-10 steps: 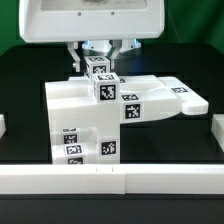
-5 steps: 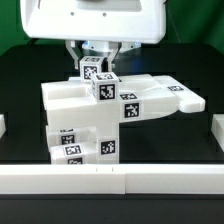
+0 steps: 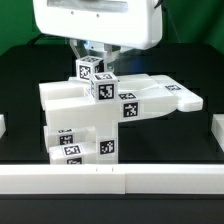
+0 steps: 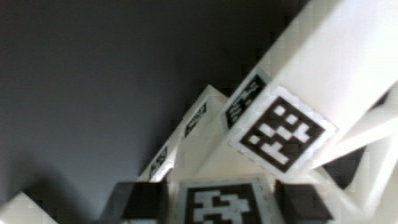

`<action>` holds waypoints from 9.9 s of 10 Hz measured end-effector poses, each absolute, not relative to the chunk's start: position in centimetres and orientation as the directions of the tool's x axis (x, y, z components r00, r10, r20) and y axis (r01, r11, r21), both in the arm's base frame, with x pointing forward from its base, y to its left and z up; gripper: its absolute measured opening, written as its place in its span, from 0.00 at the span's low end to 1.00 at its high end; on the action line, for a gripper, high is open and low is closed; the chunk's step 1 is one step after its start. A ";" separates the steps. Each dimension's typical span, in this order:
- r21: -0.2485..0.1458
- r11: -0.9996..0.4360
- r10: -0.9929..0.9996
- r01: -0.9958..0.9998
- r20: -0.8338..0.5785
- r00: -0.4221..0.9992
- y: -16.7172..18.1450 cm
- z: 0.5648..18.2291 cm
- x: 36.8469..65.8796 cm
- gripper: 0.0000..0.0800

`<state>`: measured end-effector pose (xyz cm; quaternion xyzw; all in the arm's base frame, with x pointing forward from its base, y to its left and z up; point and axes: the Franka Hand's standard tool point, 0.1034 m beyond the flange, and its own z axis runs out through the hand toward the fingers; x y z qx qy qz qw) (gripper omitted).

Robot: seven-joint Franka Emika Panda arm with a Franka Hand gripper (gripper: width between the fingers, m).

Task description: Assemble chair

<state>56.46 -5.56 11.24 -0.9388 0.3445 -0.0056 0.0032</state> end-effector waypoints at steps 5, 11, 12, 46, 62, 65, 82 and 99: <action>-0.015 -0.678 -0.735 -0.735 0.005 0.678 -5.4 11.2 56.5 0.57; 0.000 -0.952 -0.306 -0.306 0.012 0.952 -5.6 11.2 56.5 0.81; 0.000 -0.970 -0.244 -0.244 0.012 0.970 -5.6 11.2 56.5 0.81; 0.001 -0.762 -0.647 -0.647 0.006 0.762 -6.2 11.0 56.2 0.36; 0.062 -0.922 0.383 0.383 0.004 0.924 -7.2 11.2 56.7 0.81; 0.065 -0.819 0.571 0.571 -0.014 0.821 -7.5 11.2 56.6 0.81; 0.035 -0.976 -0.214 -0.215 0.036 0.976 -7.4 11.1 56.6 0.36; 0.023 -0.943 -0.332 -0.333 0.041 0.942 -6.8 11.1 56.8 0.81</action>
Offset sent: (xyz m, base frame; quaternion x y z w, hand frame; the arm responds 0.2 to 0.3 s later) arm 0.0000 0.0000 0.0000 0.0000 0.0000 0.0000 1.0000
